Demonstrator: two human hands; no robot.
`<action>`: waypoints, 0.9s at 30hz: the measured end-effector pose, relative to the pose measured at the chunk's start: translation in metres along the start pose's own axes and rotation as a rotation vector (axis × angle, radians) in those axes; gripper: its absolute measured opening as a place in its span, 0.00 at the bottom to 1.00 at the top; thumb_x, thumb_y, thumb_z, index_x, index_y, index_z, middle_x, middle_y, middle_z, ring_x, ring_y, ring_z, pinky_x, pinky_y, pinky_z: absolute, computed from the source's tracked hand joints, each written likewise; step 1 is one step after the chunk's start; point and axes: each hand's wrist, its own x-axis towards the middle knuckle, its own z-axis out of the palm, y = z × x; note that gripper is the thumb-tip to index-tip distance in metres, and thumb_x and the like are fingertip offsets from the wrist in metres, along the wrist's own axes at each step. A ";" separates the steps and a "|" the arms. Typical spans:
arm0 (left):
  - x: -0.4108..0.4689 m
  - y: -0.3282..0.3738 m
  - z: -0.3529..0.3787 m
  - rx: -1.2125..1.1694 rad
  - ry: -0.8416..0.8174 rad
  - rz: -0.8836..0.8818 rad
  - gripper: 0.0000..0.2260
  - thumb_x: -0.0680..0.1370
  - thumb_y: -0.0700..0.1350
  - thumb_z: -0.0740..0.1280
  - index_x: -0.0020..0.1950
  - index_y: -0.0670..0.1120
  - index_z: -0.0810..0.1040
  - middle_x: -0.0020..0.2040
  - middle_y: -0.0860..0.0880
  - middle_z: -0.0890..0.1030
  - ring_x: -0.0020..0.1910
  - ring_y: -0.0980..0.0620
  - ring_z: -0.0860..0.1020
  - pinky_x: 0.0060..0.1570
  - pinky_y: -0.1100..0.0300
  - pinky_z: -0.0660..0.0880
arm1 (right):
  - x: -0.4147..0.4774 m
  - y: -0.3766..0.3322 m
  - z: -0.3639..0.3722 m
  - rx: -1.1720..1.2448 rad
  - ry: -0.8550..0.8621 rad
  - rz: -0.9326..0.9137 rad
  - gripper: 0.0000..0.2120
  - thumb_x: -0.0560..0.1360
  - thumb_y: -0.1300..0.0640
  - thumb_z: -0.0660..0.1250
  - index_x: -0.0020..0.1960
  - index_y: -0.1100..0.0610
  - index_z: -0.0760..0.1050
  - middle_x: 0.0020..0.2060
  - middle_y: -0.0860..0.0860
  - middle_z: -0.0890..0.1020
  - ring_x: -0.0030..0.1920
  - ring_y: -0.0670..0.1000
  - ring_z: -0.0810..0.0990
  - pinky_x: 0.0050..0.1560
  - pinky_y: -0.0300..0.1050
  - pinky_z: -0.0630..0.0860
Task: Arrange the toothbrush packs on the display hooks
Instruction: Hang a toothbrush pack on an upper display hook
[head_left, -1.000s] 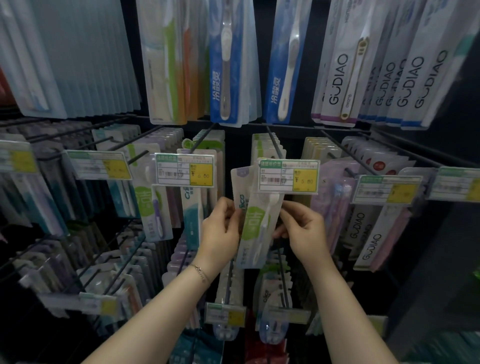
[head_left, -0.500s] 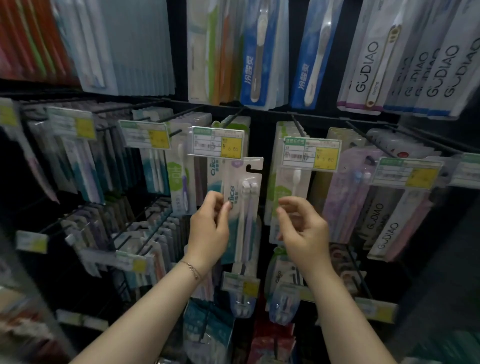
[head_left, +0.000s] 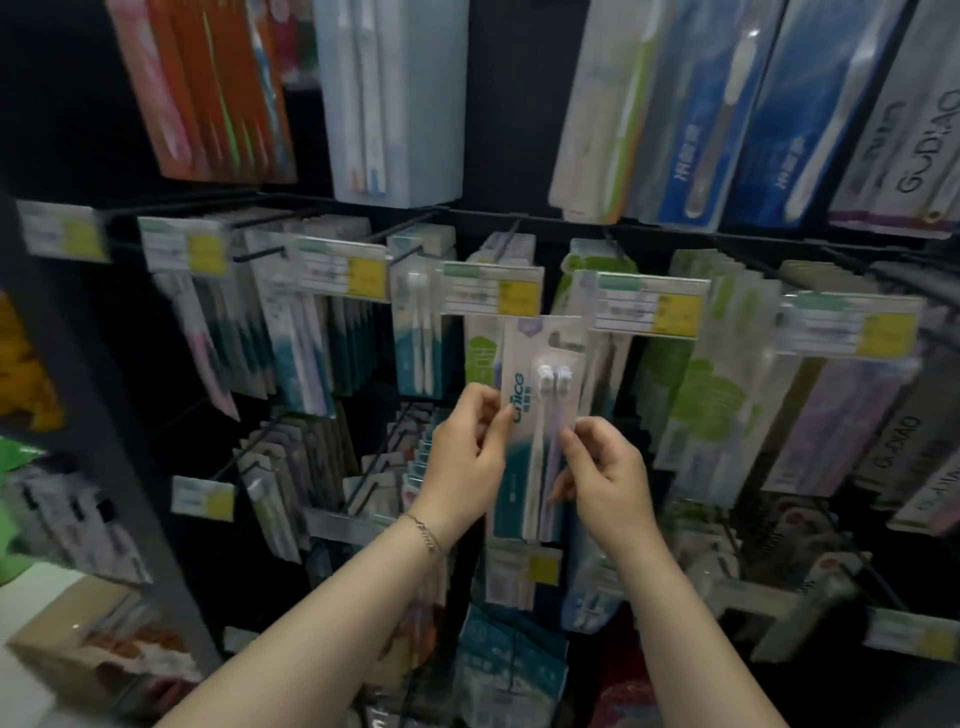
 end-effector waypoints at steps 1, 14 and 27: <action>0.000 -0.005 -0.012 0.009 -0.013 -0.004 0.04 0.81 0.45 0.61 0.47 0.48 0.70 0.34 0.46 0.75 0.31 0.45 0.74 0.32 0.48 0.72 | -0.002 -0.002 0.013 0.013 0.010 0.014 0.08 0.81 0.57 0.61 0.44 0.58 0.74 0.33 0.61 0.77 0.27 0.57 0.78 0.29 0.47 0.74; 0.019 -0.032 -0.098 -0.095 -0.247 -0.117 0.04 0.82 0.44 0.60 0.55 0.51 0.70 0.46 0.51 0.83 0.38 0.51 0.81 0.42 0.46 0.80 | 0.002 -0.024 0.104 -0.002 0.193 0.020 0.06 0.79 0.56 0.63 0.46 0.50 0.77 0.35 0.48 0.81 0.30 0.41 0.77 0.30 0.34 0.71; 0.054 -0.015 -0.075 -0.219 -0.250 -0.152 0.07 0.82 0.42 0.59 0.52 0.55 0.70 0.36 0.54 0.77 0.31 0.56 0.74 0.38 0.58 0.77 | 0.033 -0.039 0.084 -0.199 0.281 0.008 0.05 0.80 0.55 0.62 0.46 0.47 0.74 0.40 0.41 0.80 0.41 0.33 0.78 0.39 0.28 0.72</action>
